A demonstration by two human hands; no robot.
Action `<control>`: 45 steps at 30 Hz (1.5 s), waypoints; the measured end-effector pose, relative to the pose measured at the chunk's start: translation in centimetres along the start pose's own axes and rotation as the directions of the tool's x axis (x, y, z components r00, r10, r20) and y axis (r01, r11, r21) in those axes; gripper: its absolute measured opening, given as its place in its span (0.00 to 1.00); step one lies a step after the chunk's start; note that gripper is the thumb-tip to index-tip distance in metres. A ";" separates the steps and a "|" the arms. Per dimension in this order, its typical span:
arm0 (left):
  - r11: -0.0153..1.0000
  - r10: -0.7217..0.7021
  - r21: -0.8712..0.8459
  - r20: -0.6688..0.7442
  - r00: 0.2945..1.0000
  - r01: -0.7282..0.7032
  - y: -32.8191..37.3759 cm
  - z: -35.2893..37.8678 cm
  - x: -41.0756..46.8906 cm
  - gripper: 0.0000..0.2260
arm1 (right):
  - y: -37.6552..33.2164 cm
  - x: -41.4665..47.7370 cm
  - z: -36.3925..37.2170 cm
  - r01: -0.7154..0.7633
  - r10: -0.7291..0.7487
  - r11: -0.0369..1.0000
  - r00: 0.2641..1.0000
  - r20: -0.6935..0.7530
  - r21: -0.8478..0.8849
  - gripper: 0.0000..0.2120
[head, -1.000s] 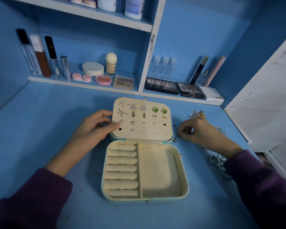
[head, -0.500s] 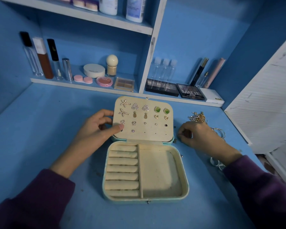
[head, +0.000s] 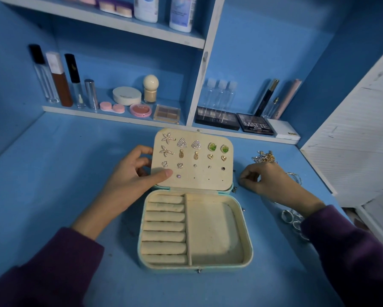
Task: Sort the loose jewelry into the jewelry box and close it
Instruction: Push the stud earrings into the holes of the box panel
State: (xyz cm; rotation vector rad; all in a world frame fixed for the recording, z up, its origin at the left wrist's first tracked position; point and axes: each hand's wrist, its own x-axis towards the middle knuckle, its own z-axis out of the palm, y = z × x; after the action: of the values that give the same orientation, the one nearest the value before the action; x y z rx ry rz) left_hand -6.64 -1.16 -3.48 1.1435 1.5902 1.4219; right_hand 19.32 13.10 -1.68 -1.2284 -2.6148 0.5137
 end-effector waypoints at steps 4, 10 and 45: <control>1.000 -0.001 -0.005 0.012 1.000 0.001 -0.2 -0.1 0.1 0.15 | 0.2 0.2 -0.3 -0.036 0.036 0.998 0.999 0.000 0.045 0.06; 1.000 -0.004 -0.005 0.019 1.000 0.004 -0.3 -0.2 0.2 0.16 | 0.4 0.6 -0.5 -0.067 0.068 0.994 0.998 -0.013 0.083 0.08; 0.999 -0.015 -0.031 0.045 0.999 0.016 -0.2 -0.2 0.0 0.22 | 0.7 1.9 -0.9 -0.106 0.108 0.994 0.992 -0.064 0.041 0.05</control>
State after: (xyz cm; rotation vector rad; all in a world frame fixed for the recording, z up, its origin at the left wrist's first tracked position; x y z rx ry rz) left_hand -6.83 -1.19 -3.67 1.1351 1.5374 1.3965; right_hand 18.88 15.20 -1.10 -1.3554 -2.4838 0.5285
